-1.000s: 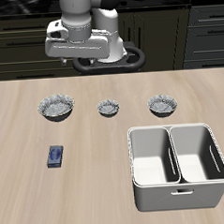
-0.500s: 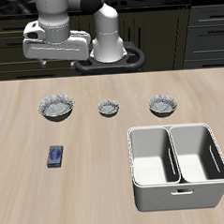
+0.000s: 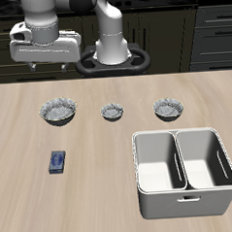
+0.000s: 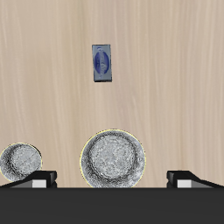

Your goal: Place the cream cheese in the largest bowl

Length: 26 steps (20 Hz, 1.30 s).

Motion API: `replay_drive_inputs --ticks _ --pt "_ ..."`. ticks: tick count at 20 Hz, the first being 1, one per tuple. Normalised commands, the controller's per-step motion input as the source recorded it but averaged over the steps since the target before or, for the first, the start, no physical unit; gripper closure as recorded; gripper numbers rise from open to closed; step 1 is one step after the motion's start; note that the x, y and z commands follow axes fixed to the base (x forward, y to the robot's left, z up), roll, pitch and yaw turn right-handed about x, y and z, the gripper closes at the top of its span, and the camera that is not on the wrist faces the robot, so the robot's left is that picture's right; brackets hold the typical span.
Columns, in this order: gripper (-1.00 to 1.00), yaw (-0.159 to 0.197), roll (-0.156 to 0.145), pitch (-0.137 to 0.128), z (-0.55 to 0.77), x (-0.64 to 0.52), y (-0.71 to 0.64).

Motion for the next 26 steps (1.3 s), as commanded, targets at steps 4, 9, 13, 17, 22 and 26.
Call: replay_drive_inputs --ticks 4,9,13,17,22,26 --pt "-1.00 0.019 -0.004 -0.026 0.07 0.11 -0.26" --pt "-1.00 -0.006 0.022 -0.013 0.15 0.18 -0.16" --pt "-1.00 -0.017 0.000 -0.001 0.04 0.25 0.03" --pt "-1.00 -0.003 0.020 0.002 0.01 0.27 0.10" --pt "-1.00 0.001 0.010 0.005 -0.01 0.30 0.09" --pt "-1.00 -0.010 -0.008 0.004 -0.03 0.27 0.09"
